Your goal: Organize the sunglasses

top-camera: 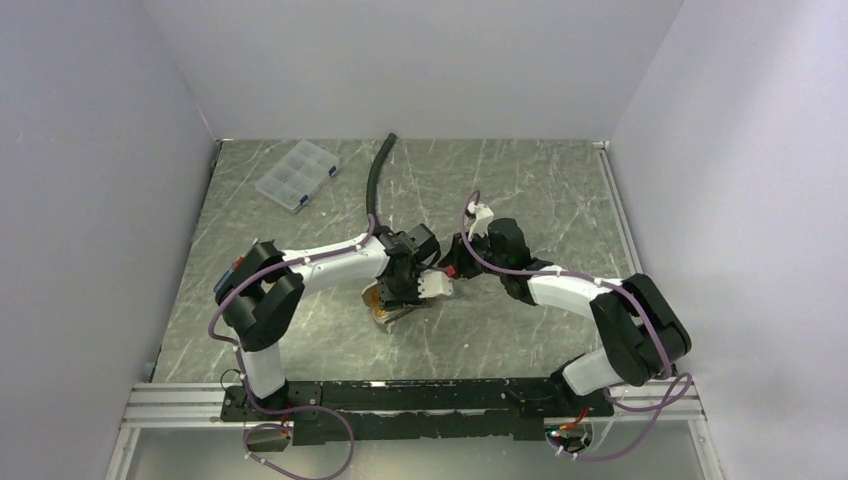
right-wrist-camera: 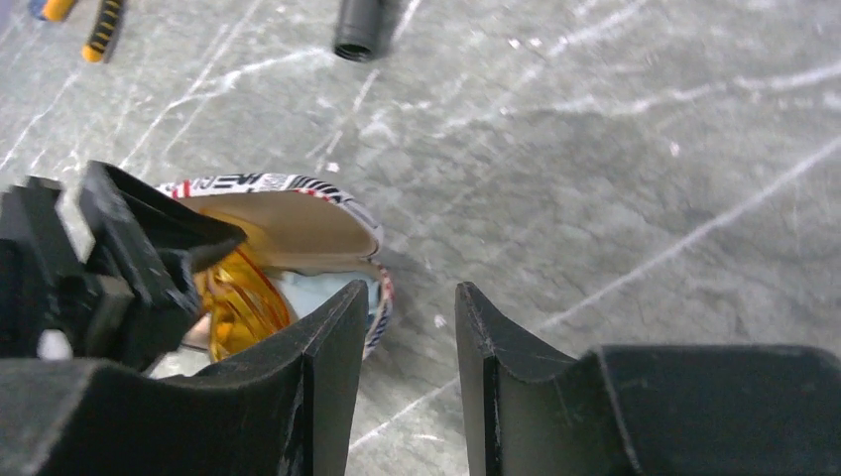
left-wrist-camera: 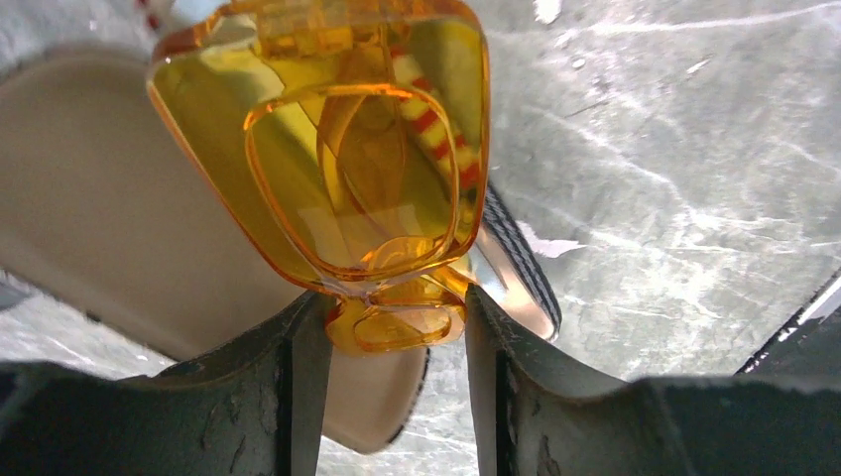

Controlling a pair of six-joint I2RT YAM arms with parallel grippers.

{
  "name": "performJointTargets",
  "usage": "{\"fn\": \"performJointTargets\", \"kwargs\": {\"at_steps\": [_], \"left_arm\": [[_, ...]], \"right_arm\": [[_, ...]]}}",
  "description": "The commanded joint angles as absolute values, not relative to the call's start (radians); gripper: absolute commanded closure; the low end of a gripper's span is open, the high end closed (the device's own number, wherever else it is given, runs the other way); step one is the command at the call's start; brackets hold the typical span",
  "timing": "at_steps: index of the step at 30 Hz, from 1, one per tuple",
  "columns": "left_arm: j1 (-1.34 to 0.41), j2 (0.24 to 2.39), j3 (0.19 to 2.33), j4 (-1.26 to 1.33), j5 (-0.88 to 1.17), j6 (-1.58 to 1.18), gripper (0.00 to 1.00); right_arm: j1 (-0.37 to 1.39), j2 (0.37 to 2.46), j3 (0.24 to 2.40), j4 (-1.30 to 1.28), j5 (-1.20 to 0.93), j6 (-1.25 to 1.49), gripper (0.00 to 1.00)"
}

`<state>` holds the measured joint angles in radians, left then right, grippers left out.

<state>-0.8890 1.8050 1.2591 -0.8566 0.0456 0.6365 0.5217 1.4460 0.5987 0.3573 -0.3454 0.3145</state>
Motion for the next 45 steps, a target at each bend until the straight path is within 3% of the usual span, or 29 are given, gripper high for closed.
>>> {"fn": "performJointTargets", "kwargs": {"at_steps": [1, 6, 14, 18, 25, 38, 45], "left_arm": [[-0.869, 1.759, 1.23, -0.843, 0.006, 0.565, 0.97], [-0.867, 1.747, 1.209, -0.823, 0.003, 0.545, 0.97], [-0.857, 1.75, 1.223, -0.848, 0.003, 0.509, 0.97], [-0.841, 1.751, 1.239, -0.862, 0.003, 0.489, 0.97], [-0.838, 1.751, 1.227, -0.852, 0.005, 0.476, 0.97], [-0.837, 1.741, 1.205, -0.841, 0.003, 0.492, 0.97], [-0.837, 1.738, 1.223, -0.859, 0.003, 0.483, 0.97]], "right_arm": [[0.508, 1.477, 0.623, 0.277, -0.265, 0.385, 0.59], [0.504, 1.479, 0.602, 0.288, -0.24, 0.404, 0.59], [0.503, 1.433, 0.545, 0.417, -0.482, 0.428, 0.56], [0.504, 1.48, 0.495, 0.559, -0.561, 0.545, 0.57], [0.508, 1.6, 0.467, 0.796, -0.615, 0.687, 0.68], [0.523, 1.751, 0.489, 0.913, -0.6, 0.813, 0.65], [0.523, 1.783, 0.495, 0.901, -0.588, 0.834, 0.8]]}}
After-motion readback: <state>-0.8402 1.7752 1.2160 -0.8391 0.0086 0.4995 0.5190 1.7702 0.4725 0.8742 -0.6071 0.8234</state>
